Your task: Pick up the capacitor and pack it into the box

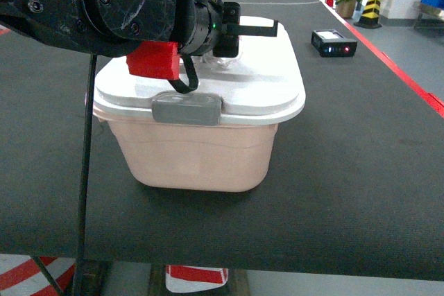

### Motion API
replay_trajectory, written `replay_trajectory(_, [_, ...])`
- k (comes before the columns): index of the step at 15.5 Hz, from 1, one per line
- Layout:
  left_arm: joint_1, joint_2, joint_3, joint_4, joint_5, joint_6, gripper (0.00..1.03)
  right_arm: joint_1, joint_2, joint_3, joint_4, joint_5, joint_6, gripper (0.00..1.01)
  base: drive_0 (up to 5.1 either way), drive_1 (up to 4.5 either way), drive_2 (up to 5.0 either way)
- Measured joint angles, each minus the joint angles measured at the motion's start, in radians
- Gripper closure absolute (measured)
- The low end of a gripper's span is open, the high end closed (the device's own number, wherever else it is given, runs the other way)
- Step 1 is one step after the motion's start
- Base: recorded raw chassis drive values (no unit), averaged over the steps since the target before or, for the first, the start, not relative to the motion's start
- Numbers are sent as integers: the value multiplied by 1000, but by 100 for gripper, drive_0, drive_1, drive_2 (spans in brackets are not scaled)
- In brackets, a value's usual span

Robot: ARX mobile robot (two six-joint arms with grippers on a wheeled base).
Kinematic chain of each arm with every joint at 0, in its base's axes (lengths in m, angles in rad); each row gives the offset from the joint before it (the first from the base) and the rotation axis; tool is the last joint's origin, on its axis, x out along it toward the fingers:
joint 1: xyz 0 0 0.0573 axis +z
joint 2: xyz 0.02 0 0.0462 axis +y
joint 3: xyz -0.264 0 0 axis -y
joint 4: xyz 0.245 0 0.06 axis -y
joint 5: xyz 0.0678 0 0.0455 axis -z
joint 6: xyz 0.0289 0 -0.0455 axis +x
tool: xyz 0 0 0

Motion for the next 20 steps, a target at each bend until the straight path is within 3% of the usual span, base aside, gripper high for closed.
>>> replay_trajectory(5, [33, -11, -18, 42, -17, 0, 27, 0, 0, 0, 0, 0, 0, 3, 0, 0, 0])
replay_trajectory(8, [64, -79, -32, 93, -14, 8, 3, 0, 0, 0, 0, 0, 0, 3, 0, 0, 0])
replay_trajectory(12, [92, -262, -101, 176, 16, 57, 5, 0, 0, 0, 0, 0, 0, 3, 0, 0, 0])
replay_trajectory(17, [139, -546, -455, 404, 105, 141, 5, 0, 0, 0, 0, 0, 0, 3, 0, 0, 0])
replay_trajectory(19, [184, -696, -673, 412, 86, 126, 5, 0, 0, 0, 0, 0, 0, 3, 0, 0, 0])
replay_trajectory(20, [199, -689, -736, 396, 72, 95, 5, 0, 0, 0, 0, 0, 0, 3, 0, 0, 0])
